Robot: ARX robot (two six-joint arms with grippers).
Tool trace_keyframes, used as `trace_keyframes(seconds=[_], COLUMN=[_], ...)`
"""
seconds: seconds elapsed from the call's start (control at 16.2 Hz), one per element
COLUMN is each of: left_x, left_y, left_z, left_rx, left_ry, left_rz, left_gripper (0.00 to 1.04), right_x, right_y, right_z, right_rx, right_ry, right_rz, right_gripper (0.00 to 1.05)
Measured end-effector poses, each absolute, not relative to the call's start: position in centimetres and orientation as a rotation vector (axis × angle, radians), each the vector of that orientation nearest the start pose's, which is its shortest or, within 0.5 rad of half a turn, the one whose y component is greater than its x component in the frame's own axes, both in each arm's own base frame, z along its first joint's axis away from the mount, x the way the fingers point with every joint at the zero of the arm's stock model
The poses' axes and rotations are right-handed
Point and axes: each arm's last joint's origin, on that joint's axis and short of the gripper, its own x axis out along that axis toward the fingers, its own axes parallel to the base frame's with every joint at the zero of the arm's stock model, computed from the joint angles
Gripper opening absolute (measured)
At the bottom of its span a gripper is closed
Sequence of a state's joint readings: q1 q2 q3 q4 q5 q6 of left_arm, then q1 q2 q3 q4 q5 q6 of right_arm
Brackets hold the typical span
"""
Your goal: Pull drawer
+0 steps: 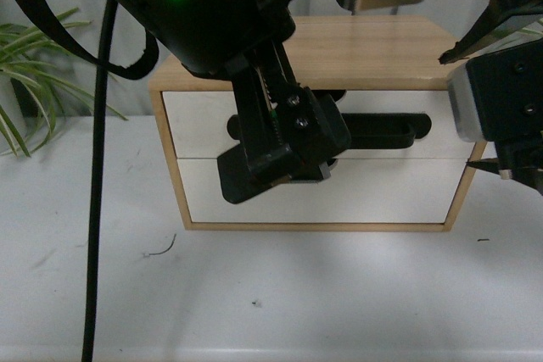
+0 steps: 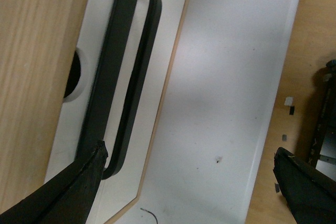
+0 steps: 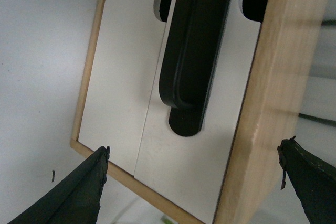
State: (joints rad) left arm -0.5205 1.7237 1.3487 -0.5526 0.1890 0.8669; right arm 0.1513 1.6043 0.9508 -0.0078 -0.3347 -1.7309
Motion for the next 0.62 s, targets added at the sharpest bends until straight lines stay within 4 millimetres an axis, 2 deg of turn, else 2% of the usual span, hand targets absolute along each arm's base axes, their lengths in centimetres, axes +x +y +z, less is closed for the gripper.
trace_keyframes(seconds=[0.06,0.18,0.62], left_x=[32.0,32.4,33.6], left_y=[-19.6,-19.8,-20.1], left_z=[24.3,23.8,21.8], left_rx=[0.926,0.923,0.915], left_ry=[0.588,0.585,0.614], left_rz=[-1.055,-1.059,-1.066], left_gripper=[0.98,0.98,0.98], right_x=[33.5,33.6,34.2], right_y=[6.9,7.3,9.2], right_z=[19.5,18.9,18.3], right_rx=[-1.560,-1.559,-1.557], right_ry=[0.111,0.121,0.111], right_rz=[0.961,0.991,1.042], right_gripper=[0.98,0.98,0.98])
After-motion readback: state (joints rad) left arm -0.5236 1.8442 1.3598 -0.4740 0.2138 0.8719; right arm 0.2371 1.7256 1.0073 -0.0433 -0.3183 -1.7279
